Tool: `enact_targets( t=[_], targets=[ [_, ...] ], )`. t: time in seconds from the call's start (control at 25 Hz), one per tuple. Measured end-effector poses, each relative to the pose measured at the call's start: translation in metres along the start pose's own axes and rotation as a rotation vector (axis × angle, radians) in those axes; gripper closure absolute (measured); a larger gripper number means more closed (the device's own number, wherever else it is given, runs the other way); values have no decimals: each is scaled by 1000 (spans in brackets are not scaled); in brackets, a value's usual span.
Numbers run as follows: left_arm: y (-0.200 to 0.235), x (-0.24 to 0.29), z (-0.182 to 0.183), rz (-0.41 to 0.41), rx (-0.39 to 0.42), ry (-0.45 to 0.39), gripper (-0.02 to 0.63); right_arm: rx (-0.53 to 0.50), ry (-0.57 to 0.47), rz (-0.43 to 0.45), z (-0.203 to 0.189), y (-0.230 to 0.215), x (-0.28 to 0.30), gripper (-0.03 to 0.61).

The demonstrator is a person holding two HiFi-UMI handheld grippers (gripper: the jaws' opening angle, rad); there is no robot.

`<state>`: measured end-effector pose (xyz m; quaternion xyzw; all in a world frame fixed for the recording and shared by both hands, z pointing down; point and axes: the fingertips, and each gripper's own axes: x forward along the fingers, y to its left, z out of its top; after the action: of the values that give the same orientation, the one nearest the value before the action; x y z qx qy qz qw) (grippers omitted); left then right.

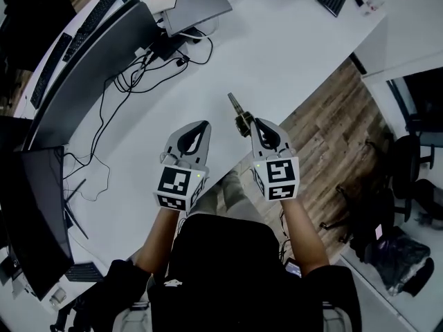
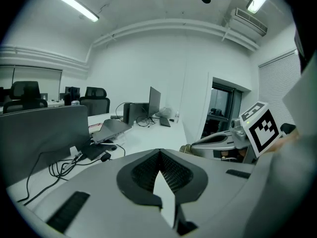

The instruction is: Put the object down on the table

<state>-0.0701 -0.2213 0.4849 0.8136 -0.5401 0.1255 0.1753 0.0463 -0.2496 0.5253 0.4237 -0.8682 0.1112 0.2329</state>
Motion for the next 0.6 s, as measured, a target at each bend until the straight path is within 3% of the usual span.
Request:
enact_targets(
  t=[0.6],
  targets=[
    [25, 9, -56, 74, -72, 83, 600, -114, 174, 98, -68, 11, 70, 549]
  ],
)
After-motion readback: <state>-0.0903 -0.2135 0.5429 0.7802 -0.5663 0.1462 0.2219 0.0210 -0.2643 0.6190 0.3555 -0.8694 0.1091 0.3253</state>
